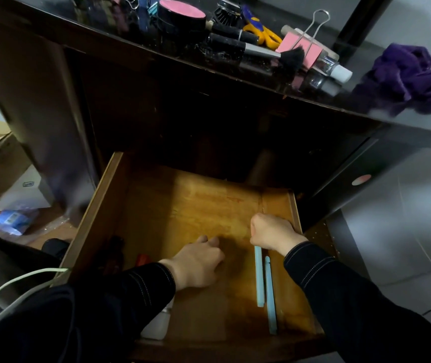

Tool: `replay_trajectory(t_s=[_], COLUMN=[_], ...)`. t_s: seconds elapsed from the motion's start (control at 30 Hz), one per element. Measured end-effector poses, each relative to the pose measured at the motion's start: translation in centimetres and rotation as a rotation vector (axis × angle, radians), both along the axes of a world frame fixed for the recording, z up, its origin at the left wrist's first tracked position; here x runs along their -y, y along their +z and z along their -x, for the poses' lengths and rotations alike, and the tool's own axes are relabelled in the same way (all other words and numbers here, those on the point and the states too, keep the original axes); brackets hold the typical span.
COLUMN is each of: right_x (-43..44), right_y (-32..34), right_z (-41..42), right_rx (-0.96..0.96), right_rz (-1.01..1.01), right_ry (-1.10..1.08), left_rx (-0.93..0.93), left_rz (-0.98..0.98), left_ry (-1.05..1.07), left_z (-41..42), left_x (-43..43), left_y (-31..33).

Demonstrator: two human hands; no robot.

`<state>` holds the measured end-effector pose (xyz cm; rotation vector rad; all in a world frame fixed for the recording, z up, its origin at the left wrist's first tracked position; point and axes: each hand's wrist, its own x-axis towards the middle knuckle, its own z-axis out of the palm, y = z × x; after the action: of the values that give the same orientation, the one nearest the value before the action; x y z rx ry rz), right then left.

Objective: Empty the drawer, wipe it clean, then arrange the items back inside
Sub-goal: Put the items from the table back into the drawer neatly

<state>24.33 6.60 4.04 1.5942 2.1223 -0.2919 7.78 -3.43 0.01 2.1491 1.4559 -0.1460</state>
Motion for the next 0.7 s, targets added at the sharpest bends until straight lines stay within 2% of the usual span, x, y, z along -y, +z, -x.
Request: replay_trajectory(t_s=[0.2, 0.4, 0.7], right_x=[1.0, 1.6, 1.9], right_y=[-0.7, -0.8, -0.8], right_z=[0.3, -0.6, -1.0], right_rx=[0.262, 0.300, 0.340], right_rz=[-0.015, -0.040, 0.025], right_ry=[0.221, 0.391, 0.493], left_rx=[-0.027, -0.065, -0.074], left_rz=[0.034, 0.016, -0.011], left_ry=[0.000, -0.016, -0.015], left_z=[-0.1, -0.2, -0.2], left_x=[-0.1, 0.3, 0.2], left_y=[0.4, 0.8, 0.5])
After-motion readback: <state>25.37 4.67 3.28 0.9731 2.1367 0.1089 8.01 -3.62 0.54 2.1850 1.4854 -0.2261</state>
